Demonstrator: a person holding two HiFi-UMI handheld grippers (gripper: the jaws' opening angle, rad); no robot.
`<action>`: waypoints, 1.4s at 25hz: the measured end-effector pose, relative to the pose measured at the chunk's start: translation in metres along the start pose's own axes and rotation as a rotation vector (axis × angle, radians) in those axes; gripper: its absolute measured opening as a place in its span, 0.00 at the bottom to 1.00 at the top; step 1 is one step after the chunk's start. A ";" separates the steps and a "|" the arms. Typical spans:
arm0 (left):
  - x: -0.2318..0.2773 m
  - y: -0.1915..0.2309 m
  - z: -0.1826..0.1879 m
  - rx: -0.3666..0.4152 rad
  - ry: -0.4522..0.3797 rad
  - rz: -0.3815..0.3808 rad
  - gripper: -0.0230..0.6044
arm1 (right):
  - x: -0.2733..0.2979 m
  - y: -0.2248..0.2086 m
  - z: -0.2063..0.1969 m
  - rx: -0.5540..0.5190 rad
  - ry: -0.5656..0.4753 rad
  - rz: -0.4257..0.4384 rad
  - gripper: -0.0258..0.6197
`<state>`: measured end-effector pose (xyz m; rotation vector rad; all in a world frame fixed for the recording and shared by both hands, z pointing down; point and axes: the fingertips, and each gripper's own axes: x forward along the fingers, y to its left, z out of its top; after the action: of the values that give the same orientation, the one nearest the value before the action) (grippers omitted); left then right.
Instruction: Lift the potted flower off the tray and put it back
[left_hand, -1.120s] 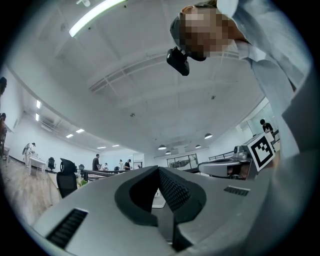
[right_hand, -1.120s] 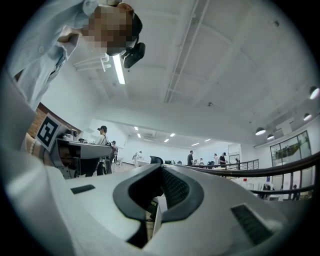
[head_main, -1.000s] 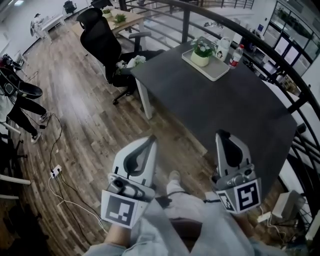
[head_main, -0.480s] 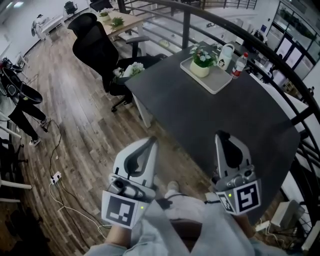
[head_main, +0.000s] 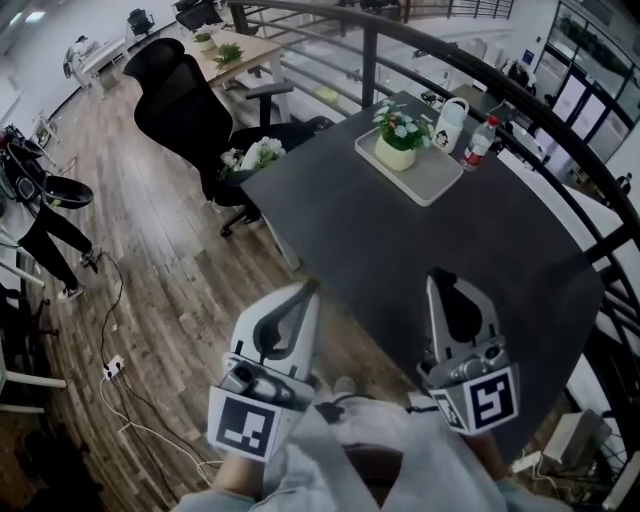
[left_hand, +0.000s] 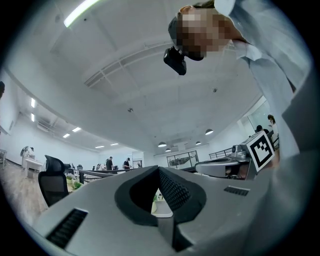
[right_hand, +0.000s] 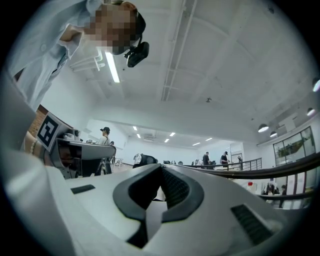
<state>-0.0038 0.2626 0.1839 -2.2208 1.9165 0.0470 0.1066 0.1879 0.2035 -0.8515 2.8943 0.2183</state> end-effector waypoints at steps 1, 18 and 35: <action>0.002 -0.001 0.000 -0.003 -0.001 -0.005 0.03 | 0.000 -0.002 -0.001 0.001 0.001 -0.005 0.04; 0.087 0.016 -0.011 -0.014 -0.046 -0.147 0.03 | 0.021 -0.060 -0.019 -0.026 0.020 -0.166 0.04; 0.202 0.083 -0.040 -0.078 -0.029 -0.350 0.03 | 0.095 -0.131 -0.030 -0.067 0.097 -0.401 0.04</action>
<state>-0.0579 0.0471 0.1796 -2.5576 1.5087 0.1002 0.0962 0.0233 0.2051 -1.4621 2.7333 0.2396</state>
